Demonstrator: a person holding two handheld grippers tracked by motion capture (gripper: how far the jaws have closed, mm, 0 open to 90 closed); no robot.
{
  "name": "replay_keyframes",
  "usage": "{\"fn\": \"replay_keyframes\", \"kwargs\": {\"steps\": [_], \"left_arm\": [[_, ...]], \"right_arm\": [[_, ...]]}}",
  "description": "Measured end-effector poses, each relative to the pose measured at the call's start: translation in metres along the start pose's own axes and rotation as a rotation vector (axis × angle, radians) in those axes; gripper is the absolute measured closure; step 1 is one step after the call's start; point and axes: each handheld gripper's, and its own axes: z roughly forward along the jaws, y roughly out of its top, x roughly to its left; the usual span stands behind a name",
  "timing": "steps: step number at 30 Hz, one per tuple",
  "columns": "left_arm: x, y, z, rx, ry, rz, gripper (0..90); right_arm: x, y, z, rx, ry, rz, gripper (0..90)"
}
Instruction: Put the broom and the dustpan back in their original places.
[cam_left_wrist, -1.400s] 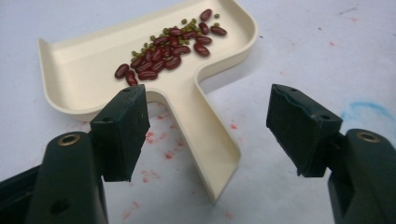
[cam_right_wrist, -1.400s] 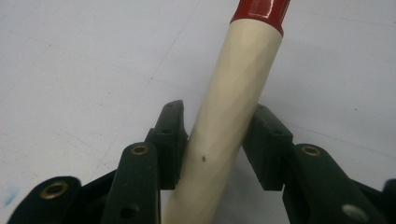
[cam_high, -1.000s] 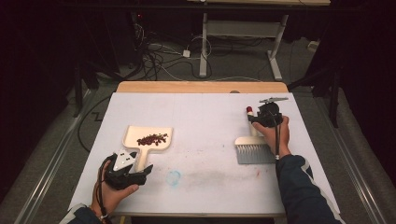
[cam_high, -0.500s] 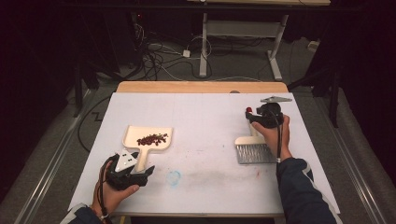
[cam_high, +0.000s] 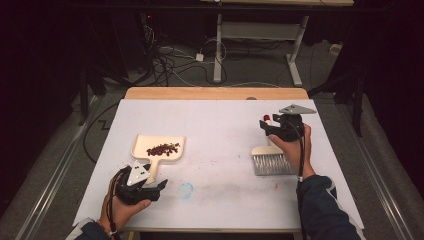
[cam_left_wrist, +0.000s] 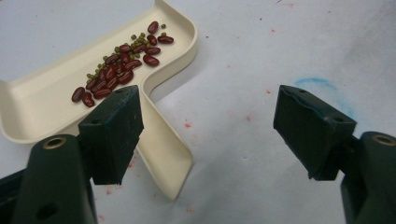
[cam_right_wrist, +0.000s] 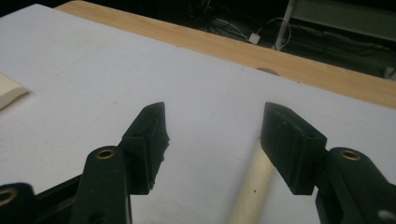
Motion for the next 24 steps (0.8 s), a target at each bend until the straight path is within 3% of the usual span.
{"fn": "replay_keyframes", "kwargs": {"steps": [8, 24], "left_arm": [[-0.003, 0.000, 0.000, -0.002, -0.003, 0.014, 23.3], [-0.007, 0.002, 0.002, 0.005, -0.004, 0.039, 23.3]], "right_arm": [[0.011, 0.005, -0.021, -0.032, 0.027, -0.024, 38.2], [0.027, -0.001, -0.065, -0.135, 0.072, -0.129, 36.0]]}}
